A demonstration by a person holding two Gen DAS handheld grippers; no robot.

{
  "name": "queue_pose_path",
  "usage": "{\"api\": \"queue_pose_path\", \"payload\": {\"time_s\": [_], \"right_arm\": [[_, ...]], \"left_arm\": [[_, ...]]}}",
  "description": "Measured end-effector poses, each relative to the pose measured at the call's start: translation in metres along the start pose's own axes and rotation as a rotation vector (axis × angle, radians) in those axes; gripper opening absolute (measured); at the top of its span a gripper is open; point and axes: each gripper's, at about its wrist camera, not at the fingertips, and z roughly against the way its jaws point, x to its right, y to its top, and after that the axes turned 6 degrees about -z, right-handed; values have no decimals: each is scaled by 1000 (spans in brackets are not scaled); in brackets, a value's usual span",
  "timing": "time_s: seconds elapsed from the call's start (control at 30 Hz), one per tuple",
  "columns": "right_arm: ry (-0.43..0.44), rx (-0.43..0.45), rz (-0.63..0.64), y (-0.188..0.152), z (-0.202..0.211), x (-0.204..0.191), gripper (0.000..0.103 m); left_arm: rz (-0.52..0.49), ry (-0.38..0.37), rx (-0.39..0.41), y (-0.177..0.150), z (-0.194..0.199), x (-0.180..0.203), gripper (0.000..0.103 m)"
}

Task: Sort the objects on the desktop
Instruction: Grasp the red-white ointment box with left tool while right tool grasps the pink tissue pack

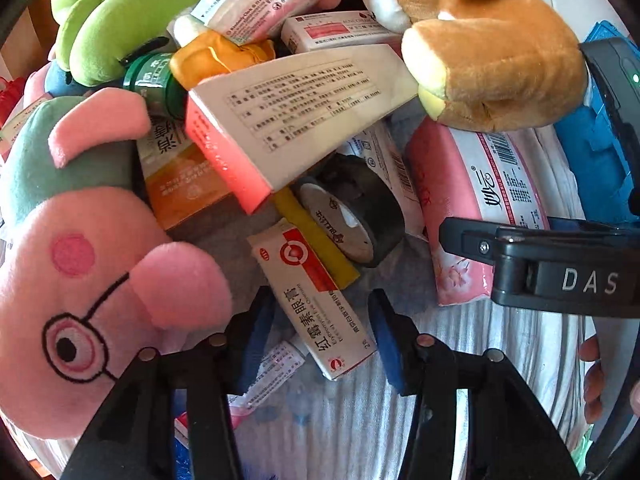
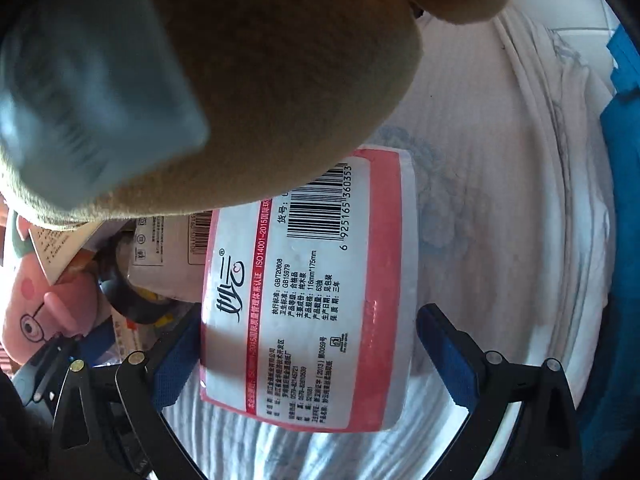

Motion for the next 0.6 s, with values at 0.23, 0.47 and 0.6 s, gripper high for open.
{"api": "queue_pose_path", "payload": {"time_s": [0.23,0.47,0.6], "right_arm": [[-25,-15,-2,-22,7,21,91],[-27,-75,-10,-62,17,41,92],[-42,-88,-91,-73,19,50,94]], "left_arm": [[-17,-26,-16,-19,8,-5,35],[-71,29,-10,-37,23,-1,33],[-59,65,-42,-34,19,0,33]]}}
